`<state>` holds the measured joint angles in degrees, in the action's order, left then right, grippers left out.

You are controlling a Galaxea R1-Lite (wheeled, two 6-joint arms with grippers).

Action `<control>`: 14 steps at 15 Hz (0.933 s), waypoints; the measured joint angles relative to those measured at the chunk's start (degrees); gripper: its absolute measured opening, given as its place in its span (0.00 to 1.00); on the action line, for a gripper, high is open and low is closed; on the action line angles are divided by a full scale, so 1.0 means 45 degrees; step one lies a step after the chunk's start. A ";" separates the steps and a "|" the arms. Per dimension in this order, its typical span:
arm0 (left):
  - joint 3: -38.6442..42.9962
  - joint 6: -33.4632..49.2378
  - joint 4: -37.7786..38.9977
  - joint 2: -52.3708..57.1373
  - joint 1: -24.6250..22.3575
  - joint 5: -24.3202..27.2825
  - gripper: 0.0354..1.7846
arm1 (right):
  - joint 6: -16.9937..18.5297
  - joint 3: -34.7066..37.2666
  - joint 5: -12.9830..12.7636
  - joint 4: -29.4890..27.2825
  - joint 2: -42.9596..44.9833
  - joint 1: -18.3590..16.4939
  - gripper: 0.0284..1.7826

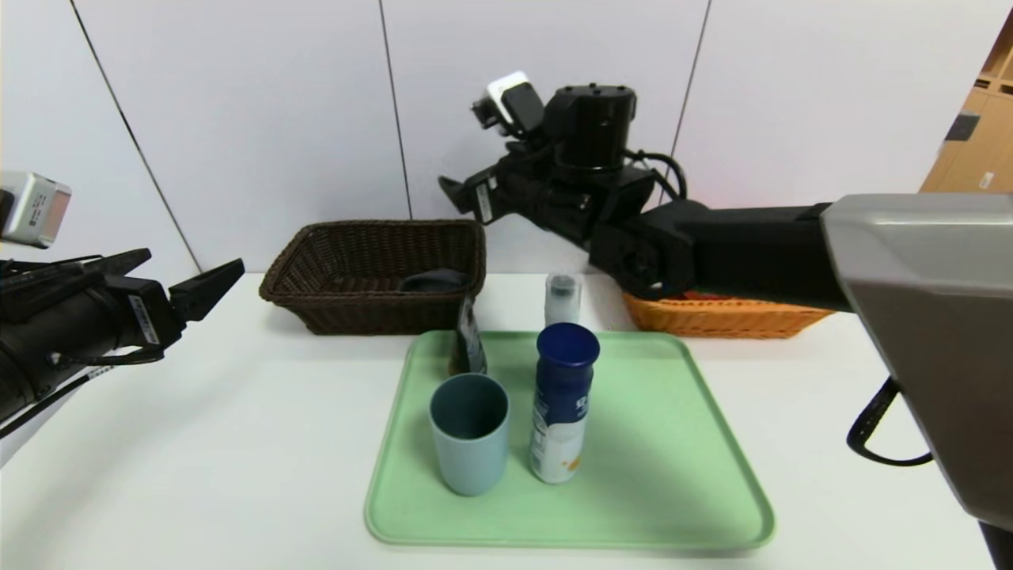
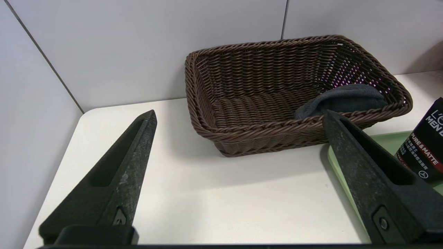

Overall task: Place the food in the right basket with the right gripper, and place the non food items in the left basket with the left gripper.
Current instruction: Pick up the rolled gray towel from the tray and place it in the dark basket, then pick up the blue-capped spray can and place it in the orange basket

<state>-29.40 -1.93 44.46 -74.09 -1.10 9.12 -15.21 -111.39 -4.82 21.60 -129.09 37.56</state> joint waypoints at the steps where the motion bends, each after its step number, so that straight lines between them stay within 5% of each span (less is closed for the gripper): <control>1: 0.0000 0.0005 0.0000 0.0000 -0.0005 -0.0005 0.94 | -0.0065 0.0087 -0.0087 -0.0049 0.0339 -0.0466 0.94; 4: 0.0000 0.0014 0.0000 0.0014 -0.0005 -0.0011 0.94 | -0.0880 0.1379 -0.0553 0.0014 0.1723 -0.2202 0.94; 8: 0.0005 0.0019 0.0000 0.0019 0.0014 -0.0005 0.94 | -0.1658 0.5440 -0.0694 0.0523 0.4597 -0.4470 0.95; 14: 0.0209 0.0005 0.0000 0.0081 0.0030 0.0014 0.94 | 0.0309 1.2681 -0.0767 0.1355 0.9100 -0.5532 0.95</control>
<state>-28.47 -1.90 44.46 -73.73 -0.96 9.18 -13.82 -54.32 -8.27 27.70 -88.14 12.67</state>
